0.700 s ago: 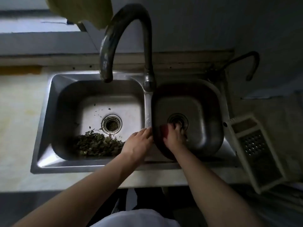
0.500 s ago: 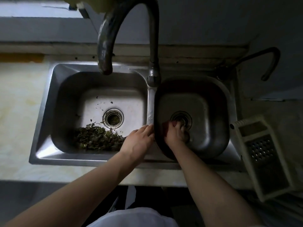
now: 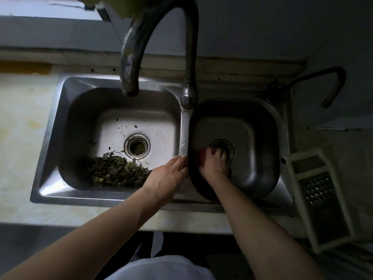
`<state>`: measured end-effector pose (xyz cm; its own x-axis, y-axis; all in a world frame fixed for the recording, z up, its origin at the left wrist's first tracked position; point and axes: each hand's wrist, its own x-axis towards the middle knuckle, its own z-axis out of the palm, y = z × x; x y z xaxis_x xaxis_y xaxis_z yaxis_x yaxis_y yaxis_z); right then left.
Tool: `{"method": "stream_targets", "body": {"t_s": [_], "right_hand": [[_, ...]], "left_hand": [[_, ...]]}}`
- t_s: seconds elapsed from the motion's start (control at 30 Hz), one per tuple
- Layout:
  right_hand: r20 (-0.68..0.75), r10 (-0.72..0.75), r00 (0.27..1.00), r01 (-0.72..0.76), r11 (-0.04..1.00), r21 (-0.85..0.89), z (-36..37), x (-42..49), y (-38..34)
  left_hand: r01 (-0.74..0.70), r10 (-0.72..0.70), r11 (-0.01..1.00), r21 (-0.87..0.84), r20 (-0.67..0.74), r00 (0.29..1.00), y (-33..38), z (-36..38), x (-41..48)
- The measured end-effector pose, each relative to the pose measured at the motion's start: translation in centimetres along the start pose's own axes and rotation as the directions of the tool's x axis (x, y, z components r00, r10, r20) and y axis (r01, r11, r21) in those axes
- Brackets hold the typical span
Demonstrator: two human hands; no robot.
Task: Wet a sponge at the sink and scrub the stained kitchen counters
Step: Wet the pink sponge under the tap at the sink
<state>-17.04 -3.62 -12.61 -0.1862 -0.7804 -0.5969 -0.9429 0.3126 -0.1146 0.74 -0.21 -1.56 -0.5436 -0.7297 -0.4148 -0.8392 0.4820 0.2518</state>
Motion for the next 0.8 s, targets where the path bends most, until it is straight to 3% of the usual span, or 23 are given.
{"method": "stream_targets", "body": {"t_s": [0.3, 0.4, 0.47, 0.53, 0.63, 0.7, 0.8], "right_hand": [[-0.205, -0.032, 0.978, 0.071, 0.980, 0.184, -4.0, -2.3, -1.0], [-0.248, -0.034, 0.968, 0.133, 0.910, 0.393, -5.4, -3.4, -1.2], [-0.160, 0.008, 0.987, 0.105, 0.722, 0.684, -6.5, -4.3, -1.5], [0.006, 0.041, 0.999, -0.022, 0.400, 0.916, -7.9, -5.5, -2.3], [0.196, -0.040, 0.980, -0.199, -0.078, 0.977, -9.7, -7.3, -3.3], [0.237, -0.189, 0.953, -0.275, -0.207, 0.939, -10.7, -8.5, -4.0], [0.211, -0.335, 0.918, -0.311, -0.281, 0.908, -11.1, -9.2, -5.3]], "left_hand": [[-0.059, 0.056, 0.997, 0.042, 0.070, 0.996, -0.5, -1.6, 0.7], [-0.073, 0.073, 0.997, -0.003, 0.091, 0.993, -1.5, -1.1, 1.1], [-0.040, 0.052, 0.991, -0.126, 0.097, 0.994, -2.0, -1.1, 1.1], [0.003, 0.007, 0.953, -0.303, 0.034, 0.999, -2.3, -1.8, 0.7], [0.039, -0.137, 0.853, -0.521, -0.151, 0.979, -3.2, -3.4, -0.4], [0.043, -0.245, 0.775, -0.631, -0.237, 0.940, -4.1, -5.0, -1.2], [0.001, -0.359, 0.657, -0.754, -0.312, 0.880, -5.5, -7.4, -2.4]]}}
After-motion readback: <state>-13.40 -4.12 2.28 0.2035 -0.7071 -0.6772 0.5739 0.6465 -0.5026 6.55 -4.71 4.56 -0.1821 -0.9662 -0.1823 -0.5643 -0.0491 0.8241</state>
